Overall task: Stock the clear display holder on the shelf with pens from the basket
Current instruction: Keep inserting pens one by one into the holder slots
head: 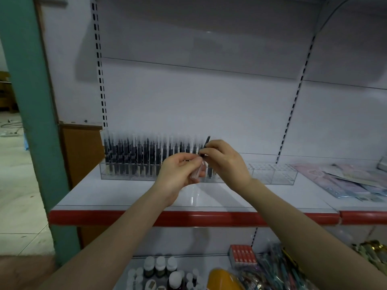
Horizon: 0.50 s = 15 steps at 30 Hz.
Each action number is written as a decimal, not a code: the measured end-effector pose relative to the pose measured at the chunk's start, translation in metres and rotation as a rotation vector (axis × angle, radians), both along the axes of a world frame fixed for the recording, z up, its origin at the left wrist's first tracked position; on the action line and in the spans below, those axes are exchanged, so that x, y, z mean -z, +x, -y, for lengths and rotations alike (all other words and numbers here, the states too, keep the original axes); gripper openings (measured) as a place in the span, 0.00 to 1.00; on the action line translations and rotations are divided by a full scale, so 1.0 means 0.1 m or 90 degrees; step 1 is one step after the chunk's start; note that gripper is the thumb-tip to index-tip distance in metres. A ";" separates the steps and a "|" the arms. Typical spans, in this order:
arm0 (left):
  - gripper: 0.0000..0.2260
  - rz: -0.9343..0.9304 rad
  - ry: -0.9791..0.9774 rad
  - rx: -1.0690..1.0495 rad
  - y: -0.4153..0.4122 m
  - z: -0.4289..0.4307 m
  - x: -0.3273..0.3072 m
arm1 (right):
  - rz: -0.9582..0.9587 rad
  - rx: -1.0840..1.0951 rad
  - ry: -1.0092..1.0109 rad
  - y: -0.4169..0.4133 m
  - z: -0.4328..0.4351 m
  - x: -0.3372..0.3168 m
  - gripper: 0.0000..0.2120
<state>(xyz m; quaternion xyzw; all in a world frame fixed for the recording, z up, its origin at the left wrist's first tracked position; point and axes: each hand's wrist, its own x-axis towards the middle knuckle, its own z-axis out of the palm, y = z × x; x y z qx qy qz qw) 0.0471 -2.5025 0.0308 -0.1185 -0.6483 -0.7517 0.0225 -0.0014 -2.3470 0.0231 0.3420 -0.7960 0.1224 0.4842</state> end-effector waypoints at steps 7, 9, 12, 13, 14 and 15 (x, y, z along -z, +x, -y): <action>0.05 -0.173 -0.257 -0.097 -0.05 0.16 0.33 | 0.122 0.017 -0.213 0.06 -0.13 -0.14 0.09; 0.11 -0.216 -0.406 -0.111 -0.11 0.22 0.53 | 0.203 0.033 -0.356 0.04 -0.17 -0.16 0.08; 0.33 -0.187 -0.623 -0.088 -0.12 0.29 0.72 | 0.283 0.049 -0.454 0.00 -0.24 -0.19 0.10; 0.41 -0.206 -0.694 -0.085 -0.14 0.30 0.78 | 0.299 0.054 -0.470 -0.02 -0.25 -0.19 0.10; 0.47 -0.225 -0.745 -0.077 -0.18 0.30 0.82 | 0.317 0.063 -0.483 -0.05 -0.26 -0.19 0.11; 0.47 -0.226 -0.780 -0.069 -0.21 0.31 0.84 | 0.337 0.075 -0.493 -0.09 -0.27 -0.19 0.11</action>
